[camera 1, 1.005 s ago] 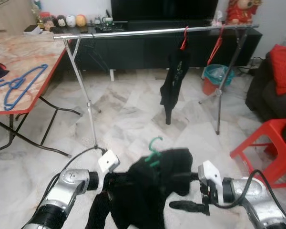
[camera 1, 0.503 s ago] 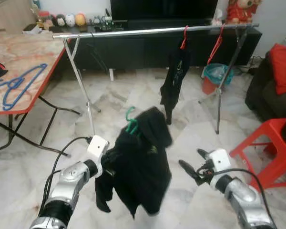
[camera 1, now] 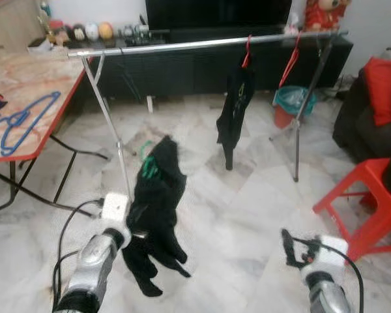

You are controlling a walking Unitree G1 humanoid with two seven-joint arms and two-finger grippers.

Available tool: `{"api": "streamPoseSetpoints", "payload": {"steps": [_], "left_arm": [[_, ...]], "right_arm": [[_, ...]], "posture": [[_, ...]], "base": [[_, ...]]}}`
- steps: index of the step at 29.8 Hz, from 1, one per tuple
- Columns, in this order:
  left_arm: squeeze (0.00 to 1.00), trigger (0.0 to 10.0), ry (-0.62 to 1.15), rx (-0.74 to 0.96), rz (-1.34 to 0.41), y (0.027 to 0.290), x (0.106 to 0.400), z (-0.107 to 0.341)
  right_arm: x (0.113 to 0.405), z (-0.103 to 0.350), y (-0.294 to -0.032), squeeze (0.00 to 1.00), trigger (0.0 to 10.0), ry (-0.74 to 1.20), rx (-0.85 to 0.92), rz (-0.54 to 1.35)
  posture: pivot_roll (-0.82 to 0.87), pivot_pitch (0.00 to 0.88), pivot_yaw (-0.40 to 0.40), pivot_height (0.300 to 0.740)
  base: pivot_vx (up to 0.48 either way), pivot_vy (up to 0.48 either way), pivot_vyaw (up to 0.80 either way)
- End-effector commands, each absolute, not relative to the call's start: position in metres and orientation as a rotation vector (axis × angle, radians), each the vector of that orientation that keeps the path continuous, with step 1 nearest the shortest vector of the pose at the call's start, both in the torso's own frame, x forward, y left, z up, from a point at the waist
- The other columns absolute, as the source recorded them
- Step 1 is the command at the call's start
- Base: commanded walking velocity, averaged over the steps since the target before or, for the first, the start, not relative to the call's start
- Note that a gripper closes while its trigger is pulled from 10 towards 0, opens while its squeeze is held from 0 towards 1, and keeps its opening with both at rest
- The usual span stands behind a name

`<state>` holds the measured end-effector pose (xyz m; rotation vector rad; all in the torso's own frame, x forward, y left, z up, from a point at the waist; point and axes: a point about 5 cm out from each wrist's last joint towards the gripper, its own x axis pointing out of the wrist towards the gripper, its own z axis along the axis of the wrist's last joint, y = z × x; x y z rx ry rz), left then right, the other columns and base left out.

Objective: Hang hanger

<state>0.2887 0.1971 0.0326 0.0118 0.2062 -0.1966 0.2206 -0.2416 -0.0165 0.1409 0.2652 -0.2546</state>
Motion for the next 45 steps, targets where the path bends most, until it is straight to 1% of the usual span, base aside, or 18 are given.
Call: {"api": "streamPoseSetpoints", "payload": {"steps": [1, 4, 5, 7, 12, 14, 20, 28, 36, 41, 45], "left_arm": [[0.0, 10.0, 0.112, 0.03, -0.133, 0.211, 0.292, 0.048], [0.0, 10.0, 0.103, 0.031, -0.11, 0.215, 0.29, 0.05], [0.0, 10.0, 0.094, 0.022, -0.103, 0.216, 0.29, 0.051], [0.0, 10.0, 0.087, 0.016, -0.107, 0.214, 0.29, 0.05], [0.0, 10.0, 0.088, -0.014, -0.043, 0.213, 0.291, 0.048], [0.0, 10.0, 0.076, -0.034, -0.045, 0.206, 0.299, 0.051], [0.0, 10.0, 0.044, -0.034, -0.048, 0.204, 0.314, 0.065], [0.0, 10.0, 0.045, -0.026, -0.061, 0.204, 0.318, 0.067], [0.0, 10.0, 0.034, -0.025, -0.085, 0.2, 0.325, 0.073], [0.0, 10.0, 0.039, -0.026, -0.089, 0.198, 0.324, 0.071], [0.0, 10.0, 0.039, -0.028, -0.092, 0.197, 0.324, 0.071]], "right_arm": [[0.218, -0.012, -0.242, 0.0, 10.0, 0.209, 0.137, -0.288], [0.215, -0.012, -0.237, 0.0, 10.0, 0.195, 0.142, -0.27], [0.214, -0.011, -0.231, 0.0, 10.0, 0.189, 0.138, -0.258], [0.213, -0.011, -0.227, 0.0, 10.0, 0.177, 0.137, -0.254], [0.208, -0.017, -0.225, 0.0, 10.0, 0.194, 0.144, -0.304], [0.205, -0.022, -0.222, 0.0, 10.0, 0.217, 0.18, -0.321], [0.211, -0.02, -0.219, 0.0, 10.0, 0.213, 0.17, -0.324], [0.211, -0.024, -0.215, 0.0, 10.0, 0.232, 0.189, -0.331], [0.223, -0.02, -0.212, 0.0, 10.0, 0.225, 0.202, -0.339], [0.224, -0.02, -0.213, 0.0, 10.0, 0.229, 0.2, -0.345], [0.224, -0.019, -0.213, 0.0, 10.0, 0.224, 0.182, -0.347]], "posture": [[-0.03, 0.0, 0.015, 0.74], [-0.04, 0.0, 0.011, 0.74], [-0.04, 0.0, 0.008, 0.74], [-0.04, 0.0, 0.007, 0.74], [-0.03, 0.0, -0.004, 0.74], [-0.02, 0.0, -0.012, 0.74], [-0.03, 0.0, 0.012, 0.74], [-0.03, 0.0, 0.018, 0.74], [-0.04, 0.0, 0.036, 0.74], [-0.03, 0.0, 0.037, 0.74], [-0.03, 0.0, 0.038, 0.74]], "base": [[0.0, 0.0, 0.0], [0.0, 0.0, 0.0], [0.0, 0.0, 0.0], [0.0, 0.0, 0.0], [0.0, 0.0, 0.0], [0.0, 0.0, 0.0], [0.0, 0.0, 0.0], [0.256, 0.0, 0.0], [0.274, 0.0, 0.0], [0.281, 0.0, -0.7], [0.293, 0.0, 0.0]]}}
